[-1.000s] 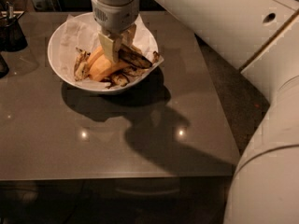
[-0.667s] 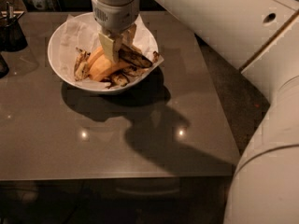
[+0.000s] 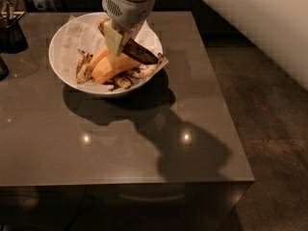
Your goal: Pick banana from white bowl
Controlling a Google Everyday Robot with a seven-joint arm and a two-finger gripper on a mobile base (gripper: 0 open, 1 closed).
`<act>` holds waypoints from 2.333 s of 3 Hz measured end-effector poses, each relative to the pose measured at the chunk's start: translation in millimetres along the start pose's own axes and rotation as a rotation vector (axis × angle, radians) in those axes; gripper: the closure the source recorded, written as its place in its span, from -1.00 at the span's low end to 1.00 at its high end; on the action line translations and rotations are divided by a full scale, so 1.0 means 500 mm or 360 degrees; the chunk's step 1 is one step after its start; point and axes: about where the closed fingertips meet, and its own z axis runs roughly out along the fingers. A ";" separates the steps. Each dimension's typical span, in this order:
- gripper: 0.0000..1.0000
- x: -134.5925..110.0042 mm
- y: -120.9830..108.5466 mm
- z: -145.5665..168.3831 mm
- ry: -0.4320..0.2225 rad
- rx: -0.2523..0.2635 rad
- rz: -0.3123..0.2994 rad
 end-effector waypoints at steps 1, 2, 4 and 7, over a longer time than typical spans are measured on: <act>1.00 0.001 0.016 -0.029 -0.0167 -0.0018 -0.0152; 1.00 -0.002 0.013 -0.035 -0.0200 -0.0009 -0.0218; 1.00 0.022 0.124 -0.052 -0.0154 -0.0021 -0.0224; 1.00 0.088 0.268 -0.164 -0.0183 -0.0059 -0.0184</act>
Offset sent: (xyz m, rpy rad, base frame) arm -0.0107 0.0006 0.0098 0.0456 -0.0678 0.0933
